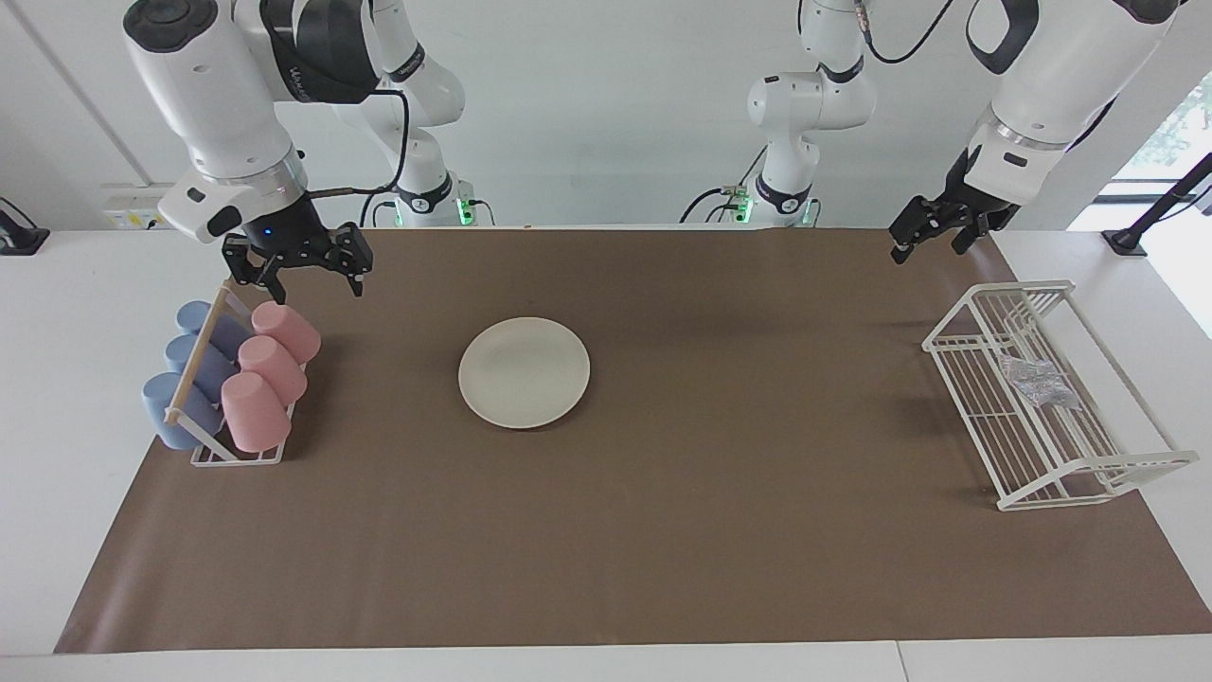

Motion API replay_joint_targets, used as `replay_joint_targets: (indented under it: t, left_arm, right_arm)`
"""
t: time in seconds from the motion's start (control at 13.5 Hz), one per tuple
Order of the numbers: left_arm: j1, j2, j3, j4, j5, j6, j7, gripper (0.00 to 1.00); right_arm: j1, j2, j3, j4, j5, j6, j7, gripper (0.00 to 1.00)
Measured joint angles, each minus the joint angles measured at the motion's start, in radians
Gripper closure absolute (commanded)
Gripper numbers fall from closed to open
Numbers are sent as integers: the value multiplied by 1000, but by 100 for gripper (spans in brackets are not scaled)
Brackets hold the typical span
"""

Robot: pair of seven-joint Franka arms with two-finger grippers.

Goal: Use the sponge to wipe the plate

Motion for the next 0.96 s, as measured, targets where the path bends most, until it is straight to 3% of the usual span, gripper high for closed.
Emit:
replay_joint_targets:
  t: [0.37,0.67,0.96]
  left_arm:
    - [-3,4,-5,-5,98,6,-40,0]
    - [-50,81,-12,-18,364,54,-49,0]
    - [-65,228,-12,-24,648,165,-129,0]
  right_arm:
    - [0,0,0,0,0,0,0,0]
    - [0,0,0,0,0,0,0,0]
    - [0,0,0,0,0,0,0,0]
